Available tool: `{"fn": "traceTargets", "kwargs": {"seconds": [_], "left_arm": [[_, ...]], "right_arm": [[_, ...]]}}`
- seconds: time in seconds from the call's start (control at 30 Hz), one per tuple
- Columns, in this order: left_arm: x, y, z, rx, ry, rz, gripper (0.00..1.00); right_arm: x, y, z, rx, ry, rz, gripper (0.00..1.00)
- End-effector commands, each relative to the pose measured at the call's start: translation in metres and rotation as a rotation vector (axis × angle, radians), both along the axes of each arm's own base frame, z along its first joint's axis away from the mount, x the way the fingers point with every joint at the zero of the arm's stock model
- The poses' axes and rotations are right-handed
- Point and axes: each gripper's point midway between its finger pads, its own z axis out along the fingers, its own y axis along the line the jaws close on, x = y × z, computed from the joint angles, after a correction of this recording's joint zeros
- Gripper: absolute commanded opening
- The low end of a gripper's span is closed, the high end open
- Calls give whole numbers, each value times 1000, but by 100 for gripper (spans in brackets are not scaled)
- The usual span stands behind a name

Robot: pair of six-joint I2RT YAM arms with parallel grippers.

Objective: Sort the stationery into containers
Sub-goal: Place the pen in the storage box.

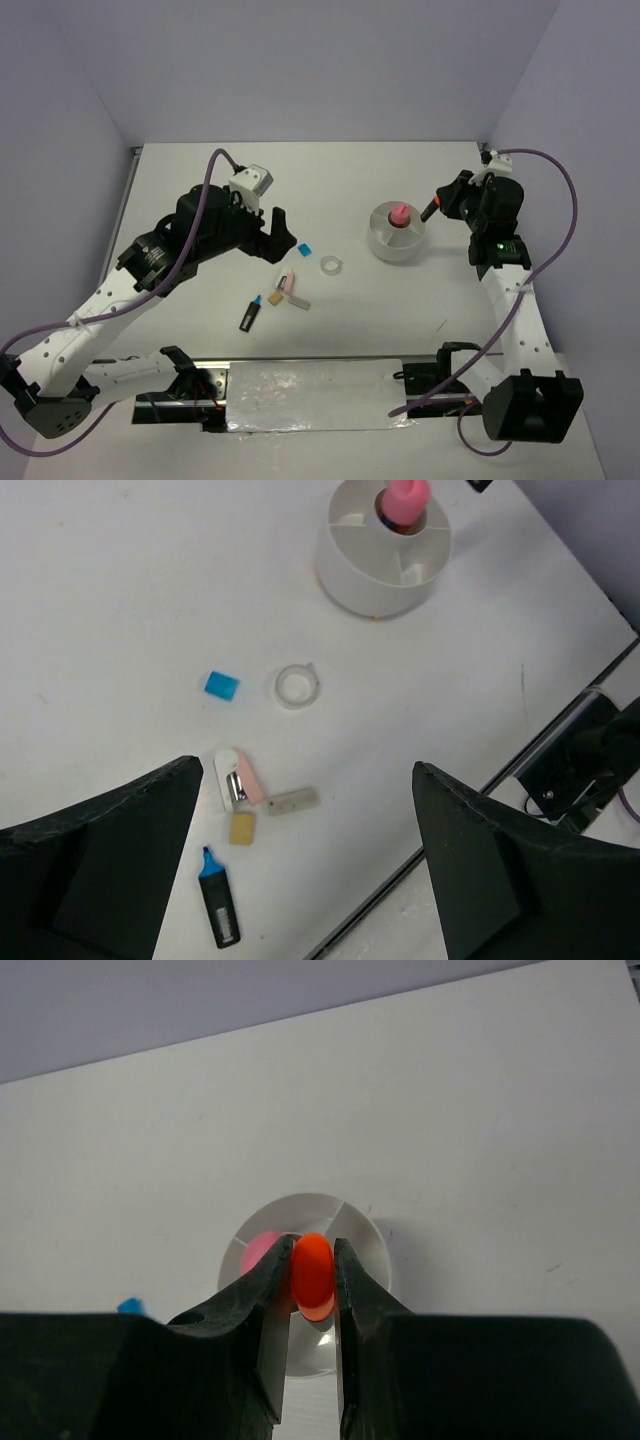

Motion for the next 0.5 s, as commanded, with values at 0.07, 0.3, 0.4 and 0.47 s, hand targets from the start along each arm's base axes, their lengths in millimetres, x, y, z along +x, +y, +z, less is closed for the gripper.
{"fn": "traceTargets", "kwargs": {"seconds": [0.07,0.3,0.4,0.47], "left_arm": [[1,27,-15,29,54,160,99],[-8,35,-16,18,62,171,99],[-10,39,-13,14,58,182,99],[-12,40,-9,4,51,175,99]], "right_arm": [[28,4,15,-53,-131,126,0],[44,6,-21,-55,-80,175,4],[50,2,-37,-64,-48,162,5],[54,0,-44,-66,-34,159,6]]}}
